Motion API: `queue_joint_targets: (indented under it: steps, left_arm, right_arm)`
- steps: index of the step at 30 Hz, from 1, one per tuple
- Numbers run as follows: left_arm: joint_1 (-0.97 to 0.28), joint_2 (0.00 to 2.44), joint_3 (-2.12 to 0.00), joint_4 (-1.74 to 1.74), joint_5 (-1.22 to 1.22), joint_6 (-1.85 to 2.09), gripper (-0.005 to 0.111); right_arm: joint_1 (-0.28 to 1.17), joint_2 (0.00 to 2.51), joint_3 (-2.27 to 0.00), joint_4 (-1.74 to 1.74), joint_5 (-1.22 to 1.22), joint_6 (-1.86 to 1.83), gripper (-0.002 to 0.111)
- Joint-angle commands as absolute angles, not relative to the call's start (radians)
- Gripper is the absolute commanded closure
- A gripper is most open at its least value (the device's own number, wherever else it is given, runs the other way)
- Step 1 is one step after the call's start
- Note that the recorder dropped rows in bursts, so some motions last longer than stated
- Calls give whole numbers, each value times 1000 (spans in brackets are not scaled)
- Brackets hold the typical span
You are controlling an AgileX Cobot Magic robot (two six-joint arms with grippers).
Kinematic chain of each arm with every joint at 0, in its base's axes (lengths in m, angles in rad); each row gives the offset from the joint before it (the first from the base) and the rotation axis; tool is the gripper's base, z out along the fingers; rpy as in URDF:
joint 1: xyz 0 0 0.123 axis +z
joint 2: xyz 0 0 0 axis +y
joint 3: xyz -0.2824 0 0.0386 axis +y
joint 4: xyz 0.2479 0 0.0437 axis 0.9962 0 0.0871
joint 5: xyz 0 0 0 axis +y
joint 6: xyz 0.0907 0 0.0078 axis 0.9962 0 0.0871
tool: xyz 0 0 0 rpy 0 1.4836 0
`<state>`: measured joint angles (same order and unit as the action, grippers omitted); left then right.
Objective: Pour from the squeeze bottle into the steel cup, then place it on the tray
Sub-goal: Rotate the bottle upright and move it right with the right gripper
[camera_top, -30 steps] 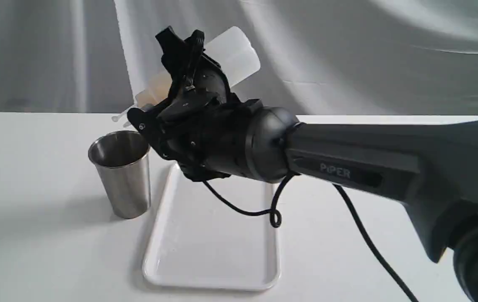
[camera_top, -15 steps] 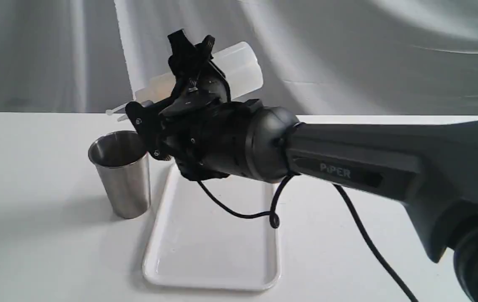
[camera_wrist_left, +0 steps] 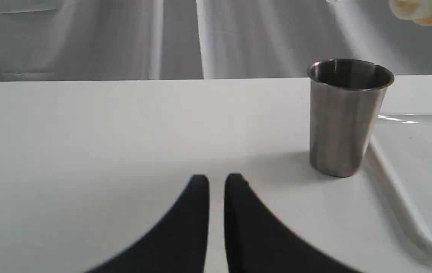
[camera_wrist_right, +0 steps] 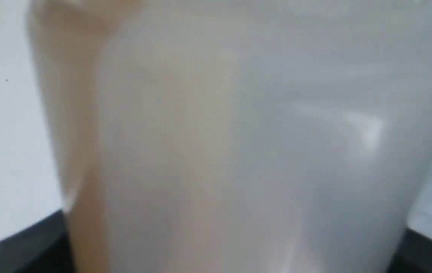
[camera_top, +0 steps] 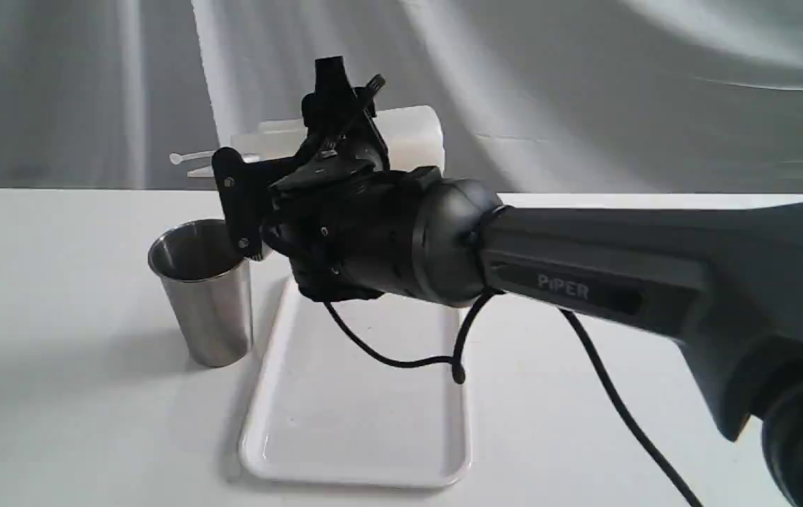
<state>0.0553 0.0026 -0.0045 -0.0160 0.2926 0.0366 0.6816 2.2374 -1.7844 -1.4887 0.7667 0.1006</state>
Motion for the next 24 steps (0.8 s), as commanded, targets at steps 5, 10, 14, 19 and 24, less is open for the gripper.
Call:
queue_joint_targets:
  steps: [5, 10, 14, 19, 24]
  left_arm:
    - [47, 0, 0, -19, 284, 32, 98]
    - [47, 0, 0, -19, 284, 34, 98]
    - [47, 0, 0, -19, 284, 34, 98]
    - [47, 0, 0, -19, 284, 34, 98]
    - [47, 0, 0, -19, 284, 32, 98]
  right_arm:
    - [675, 2223, -1794, -1469, 773, 259, 108]
    - [675, 2221, -1794, -1449, 773, 423, 108]
    - [664, 2205, -1794, -1405, 771, 562, 108]
    - [649, 2162, -1794, -1375, 771, 751, 108]
    - [628, 2098, -1794, -1320, 771, 797, 108]
